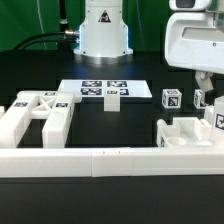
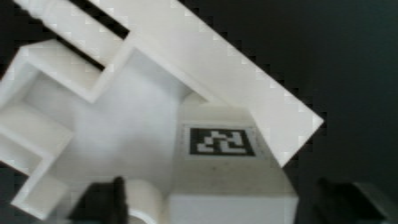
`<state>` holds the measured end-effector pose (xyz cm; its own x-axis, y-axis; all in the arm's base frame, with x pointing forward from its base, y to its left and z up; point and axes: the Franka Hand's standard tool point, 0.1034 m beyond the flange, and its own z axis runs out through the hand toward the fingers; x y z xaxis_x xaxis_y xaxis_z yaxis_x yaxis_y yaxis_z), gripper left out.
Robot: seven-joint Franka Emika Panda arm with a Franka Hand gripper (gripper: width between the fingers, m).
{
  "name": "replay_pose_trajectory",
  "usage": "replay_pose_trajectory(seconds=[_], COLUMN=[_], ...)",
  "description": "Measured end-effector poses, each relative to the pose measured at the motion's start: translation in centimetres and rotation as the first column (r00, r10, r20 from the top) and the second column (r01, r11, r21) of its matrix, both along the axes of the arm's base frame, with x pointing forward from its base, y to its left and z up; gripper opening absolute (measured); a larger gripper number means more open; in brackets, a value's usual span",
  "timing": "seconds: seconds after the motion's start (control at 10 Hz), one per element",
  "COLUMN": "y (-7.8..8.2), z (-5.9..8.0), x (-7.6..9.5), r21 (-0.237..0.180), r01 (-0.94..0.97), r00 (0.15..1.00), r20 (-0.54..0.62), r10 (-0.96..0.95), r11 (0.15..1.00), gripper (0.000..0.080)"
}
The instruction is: Assemble chair
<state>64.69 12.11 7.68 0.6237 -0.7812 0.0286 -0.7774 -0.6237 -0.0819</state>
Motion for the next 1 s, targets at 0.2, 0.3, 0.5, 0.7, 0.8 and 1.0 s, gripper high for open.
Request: replay_pose_trajectory(seconds=[0.2, 0.3, 0.5, 0.7, 0.8, 1.0], y=[-0.01, -0.03, -0.07, -0.04, -0.09, -0.12], z=[0.00, -0.01, -0.01, 0.04, 0.05, -0.09], x=[0.01, 0.01, 0.00, 0.04, 0.06, 0.13], r21=[-0.011, -0.019, -0.037, -0.067, -0.076, -0.095], r01=[-0.117, -0.195, -0.379, -0.595, -0.688, -0.828], r00=[0.993, 0.981, 0.925, 0.803, 0.725, 0.556], r20=[0.003, 0.004, 0.003, -0.006, -0.011, -0.022], r10=[0.117, 0.195, 0.379, 0.596, 0.689, 0.831], r11=[0.993, 0.981, 0.925, 0.801, 0.722, 0.552], gripper=[0.0637, 0.0637, 0.0649, 0.0649, 0.0649, 0.0649])
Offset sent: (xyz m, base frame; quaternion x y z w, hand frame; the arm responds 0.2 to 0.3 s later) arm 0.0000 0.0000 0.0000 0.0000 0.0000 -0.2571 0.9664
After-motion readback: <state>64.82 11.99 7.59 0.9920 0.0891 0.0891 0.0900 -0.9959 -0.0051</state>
